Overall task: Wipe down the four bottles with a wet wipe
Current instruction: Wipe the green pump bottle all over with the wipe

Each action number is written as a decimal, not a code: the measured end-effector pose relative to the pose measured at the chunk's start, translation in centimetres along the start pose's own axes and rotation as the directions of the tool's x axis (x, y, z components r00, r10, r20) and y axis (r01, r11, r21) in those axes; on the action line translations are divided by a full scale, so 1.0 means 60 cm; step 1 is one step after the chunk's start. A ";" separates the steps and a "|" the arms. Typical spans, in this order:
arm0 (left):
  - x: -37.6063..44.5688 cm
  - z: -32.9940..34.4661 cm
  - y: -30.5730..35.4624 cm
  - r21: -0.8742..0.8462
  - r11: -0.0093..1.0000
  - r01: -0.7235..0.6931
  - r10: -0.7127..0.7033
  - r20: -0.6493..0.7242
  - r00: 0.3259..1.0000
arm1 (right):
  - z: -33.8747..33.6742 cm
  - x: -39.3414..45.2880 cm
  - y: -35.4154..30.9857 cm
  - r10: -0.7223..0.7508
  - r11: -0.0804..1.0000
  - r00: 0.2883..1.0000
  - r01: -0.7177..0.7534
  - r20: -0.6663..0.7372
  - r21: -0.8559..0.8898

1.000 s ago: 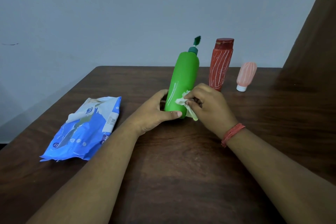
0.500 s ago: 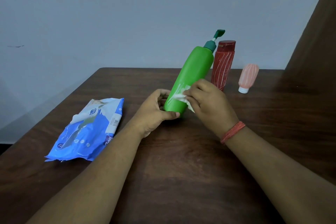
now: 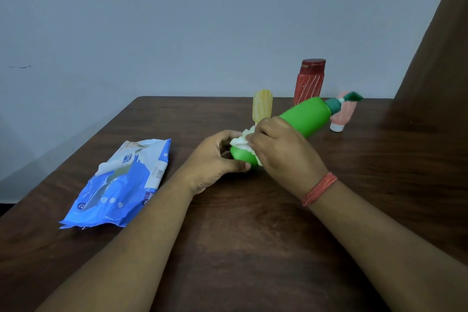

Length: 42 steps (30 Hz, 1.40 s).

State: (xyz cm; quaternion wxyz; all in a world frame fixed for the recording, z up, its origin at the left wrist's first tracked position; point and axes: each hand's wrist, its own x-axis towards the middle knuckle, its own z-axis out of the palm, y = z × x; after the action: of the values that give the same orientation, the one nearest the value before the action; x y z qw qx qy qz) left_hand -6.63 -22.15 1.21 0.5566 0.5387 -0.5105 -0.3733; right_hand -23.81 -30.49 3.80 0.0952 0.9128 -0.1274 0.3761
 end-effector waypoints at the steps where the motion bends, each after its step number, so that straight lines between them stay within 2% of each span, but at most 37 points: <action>1: 0.001 0.001 0.001 0.006 1.000 -0.001 0.001 -0.008 1.000 | -0.002 0.001 0.005 0.032 0.999 0.999 -0.032 0.000 -0.014; 3: 0.001 0.001 0.002 0.017 1.000 -0.005 0.006 -0.019 1.000 | 0.000 -0.001 0.005 0.075 0.997 0.997 -0.074 0.034 -0.008; 6: 0.001 0.002 0.004 0.019 1.000 0.003 -0.003 -0.028 1.000 | 0.007 -0.004 0.007 0.052 0.999 0.992 -0.053 0.114 0.011; 10: 0.001 0.004 0.004 0.021 1.000 0.021 -0.020 -0.048 0.999 | 0.004 0.000 0.012 0.175 0.983 0.983 -0.178 0.051 0.046; 13: 0.001 0.001 0.002 0.039 0.999 0.019 -0.018 -0.030 0.999 | 0.011 0.003 -0.021 0.070 0.992 0.983 -0.086 0.169 0.090; 18: 0.001 0.002 0.002 0.057 0.998 0.026 -0.024 -0.038 0.999 | 0.003 0.005 0.011 0.196 0.980 0.980 -0.197 0.036 0.013; 22: -0.001 -0.002 0.006 0.098 0.995 0.029 -0.027 -0.021 0.999 | 0.001 0.012 -0.024 0.093 0.995 0.982 -0.096 0.164 0.016; 24: -0.001 0.001 0.006 0.082 0.996 0.031 -0.029 -0.030 0.999 | -0.010 0.019 -0.010 0.095 0.995 0.984 -0.091 0.150 -0.036; 26: 0.000 0.003 0.005 0.078 0.996 0.031 -0.028 -0.041 0.999 | -0.024 0.016 0.021 0.105 0.990 0.993 -0.099 0.058 -0.104; 28: 0.003 0.003 0.002 0.078 0.997 0.025 -0.022 -0.044 0.999 | -0.030 0.005 0.030 0.243 0.968 0.968 -0.238 0.064 -0.075; 30: 0.003 0.002 0.002 0.058 0.998 0.025 -0.022 -0.053 0.998 | -0.022 -0.001 0.019 0.205 0.978 0.969 -0.208 0.139 0.007; 32: 0.003 0.002 0.002 0.040 0.999 0.033 -0.031 -0.056 0.998 | -0.016 -0.004 0.023 0.175 0.984 0.969 -0.179 0.174 0.010; 36: 0.002 -0.001 0.003 0.055 0.998 0.036 -0.033 -0.056 0.998 | -0.023 -0.006 0.053 0.380 0.924 0.922 -0.375 0.076 -0.079; 37: 0.003 -0.002 0.002 0.071 0.997 0.029 -0.025 -0.053 0.998 | -0.023 -0.007 0.045 0.367 0.930 0.927 -0.364 0.077 -0.053; 40: 0.002 -0.004 0.003 0.139 0.990 0.009 -0.003 -0.044 0.999 | -0.010 -0.003 0.013 0.191 0.980 0.969 -0.198 0.154 0.033; 42: 0.003 -0.006 0.007 0.248 0.969 0.001 0.008 -0.038 0.999 | -0.011 -0.001 0.019 0.216 0.975 0.967 -0.221 0.136 0.024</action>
State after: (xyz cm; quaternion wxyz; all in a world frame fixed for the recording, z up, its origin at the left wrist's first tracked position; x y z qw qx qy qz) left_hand -6.31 -22.18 1.68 0.4955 0.6102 -0.5431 -0.2951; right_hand -24.67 -31.37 4.31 0.0269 0.9178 -0.2258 0.3255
